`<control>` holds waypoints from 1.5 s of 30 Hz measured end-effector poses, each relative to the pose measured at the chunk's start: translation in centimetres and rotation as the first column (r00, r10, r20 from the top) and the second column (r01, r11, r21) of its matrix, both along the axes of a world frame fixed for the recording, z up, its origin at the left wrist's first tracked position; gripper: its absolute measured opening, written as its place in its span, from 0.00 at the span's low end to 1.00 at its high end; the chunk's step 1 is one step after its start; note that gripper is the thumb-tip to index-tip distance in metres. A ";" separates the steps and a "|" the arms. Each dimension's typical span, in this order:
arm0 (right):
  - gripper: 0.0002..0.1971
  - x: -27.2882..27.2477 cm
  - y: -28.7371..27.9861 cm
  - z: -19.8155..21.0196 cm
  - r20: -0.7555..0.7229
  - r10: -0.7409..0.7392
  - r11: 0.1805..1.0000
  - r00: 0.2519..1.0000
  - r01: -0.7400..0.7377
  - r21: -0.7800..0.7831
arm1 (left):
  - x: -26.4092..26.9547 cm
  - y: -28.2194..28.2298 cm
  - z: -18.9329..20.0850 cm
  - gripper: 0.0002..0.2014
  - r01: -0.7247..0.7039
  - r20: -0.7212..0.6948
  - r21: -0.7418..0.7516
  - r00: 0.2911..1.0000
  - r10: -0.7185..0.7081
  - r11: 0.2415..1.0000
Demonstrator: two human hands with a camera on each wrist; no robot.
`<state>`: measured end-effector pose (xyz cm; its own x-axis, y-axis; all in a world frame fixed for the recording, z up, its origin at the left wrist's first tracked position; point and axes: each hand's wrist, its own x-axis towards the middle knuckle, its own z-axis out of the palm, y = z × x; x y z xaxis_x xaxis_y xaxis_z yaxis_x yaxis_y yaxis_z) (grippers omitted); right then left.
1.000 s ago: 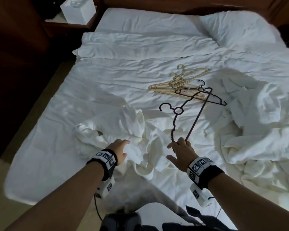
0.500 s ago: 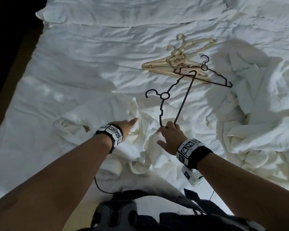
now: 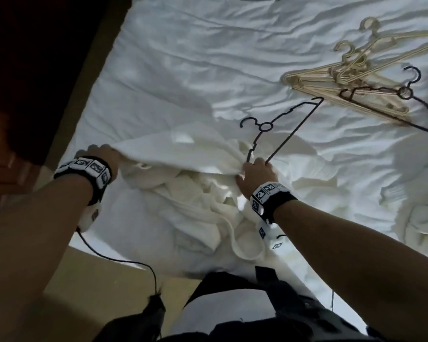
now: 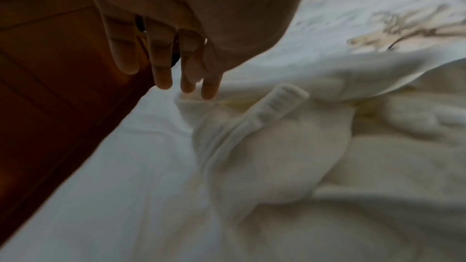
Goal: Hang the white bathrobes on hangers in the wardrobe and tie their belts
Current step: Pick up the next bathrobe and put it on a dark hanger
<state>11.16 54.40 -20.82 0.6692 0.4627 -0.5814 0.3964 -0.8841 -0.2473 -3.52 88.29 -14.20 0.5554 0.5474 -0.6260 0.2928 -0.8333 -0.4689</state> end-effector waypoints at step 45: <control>0.09 4.6 -20.6 40.8 0.525 -0.373 0.693 0.765 -0.146 0.706 | 10.6 -27.6 34.5 0.06 0.619 0.947 -0.229 -0.036 0.318 0.752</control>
<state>15.81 33.80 19.94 0.8091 0.4295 0.4010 0.5875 -0.6085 -0.5335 7.04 60.67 20.25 0.8101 0.2263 0.5408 -0.1579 -0.8041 0.5731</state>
